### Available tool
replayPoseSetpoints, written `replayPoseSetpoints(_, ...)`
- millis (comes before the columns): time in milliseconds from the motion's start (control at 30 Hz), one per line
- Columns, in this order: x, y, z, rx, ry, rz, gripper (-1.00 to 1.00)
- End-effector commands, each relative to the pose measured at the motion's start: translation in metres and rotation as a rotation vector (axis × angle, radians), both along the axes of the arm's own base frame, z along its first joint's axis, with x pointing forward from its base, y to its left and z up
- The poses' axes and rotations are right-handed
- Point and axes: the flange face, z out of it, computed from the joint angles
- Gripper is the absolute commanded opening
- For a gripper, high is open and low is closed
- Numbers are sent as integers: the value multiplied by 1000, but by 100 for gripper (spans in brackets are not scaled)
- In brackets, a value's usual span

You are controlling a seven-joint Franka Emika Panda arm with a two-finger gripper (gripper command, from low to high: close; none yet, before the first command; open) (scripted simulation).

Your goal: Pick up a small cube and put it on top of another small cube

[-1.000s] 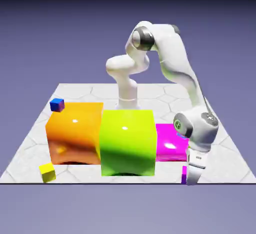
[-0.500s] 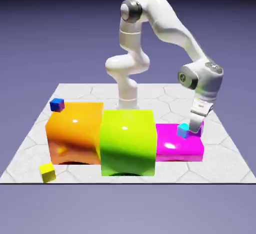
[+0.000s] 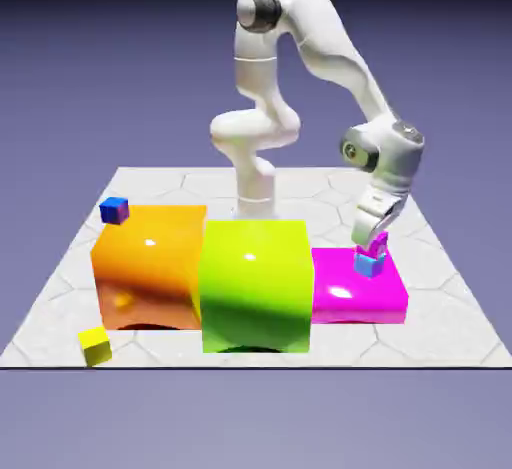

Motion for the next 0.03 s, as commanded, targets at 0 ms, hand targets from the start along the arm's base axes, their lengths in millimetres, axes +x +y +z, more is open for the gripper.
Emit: replayPoseSetpoints(0, 2, 1, 15, -1, 0, -1, 100)
